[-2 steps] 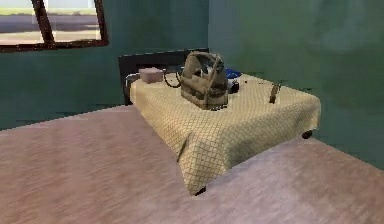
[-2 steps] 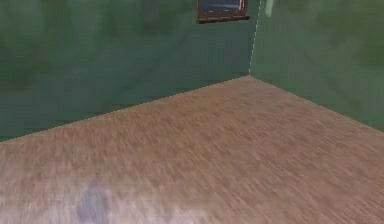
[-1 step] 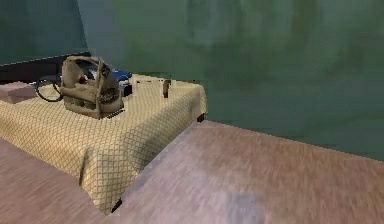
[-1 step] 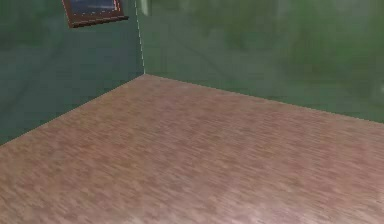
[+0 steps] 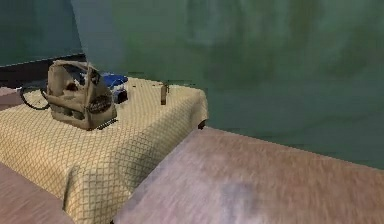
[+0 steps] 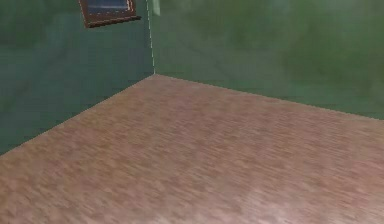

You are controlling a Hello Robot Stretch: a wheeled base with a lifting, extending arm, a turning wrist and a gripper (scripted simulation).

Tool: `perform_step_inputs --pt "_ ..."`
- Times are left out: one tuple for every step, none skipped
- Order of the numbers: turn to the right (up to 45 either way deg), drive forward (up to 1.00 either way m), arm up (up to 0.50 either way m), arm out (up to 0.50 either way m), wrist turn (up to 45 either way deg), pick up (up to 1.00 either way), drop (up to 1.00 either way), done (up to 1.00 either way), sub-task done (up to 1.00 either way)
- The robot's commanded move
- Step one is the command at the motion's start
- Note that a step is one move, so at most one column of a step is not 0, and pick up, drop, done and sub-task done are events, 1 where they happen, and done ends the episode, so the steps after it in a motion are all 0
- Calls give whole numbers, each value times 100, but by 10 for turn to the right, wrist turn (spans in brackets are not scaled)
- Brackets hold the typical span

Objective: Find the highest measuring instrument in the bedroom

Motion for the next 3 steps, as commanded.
perform_step_inputs --pt "60 0 0 0 0 0 0 0 0" --pt "0 100 0 0 0 0 0 0 0" --pt "210 0 0 0 0 0 0 0 0"
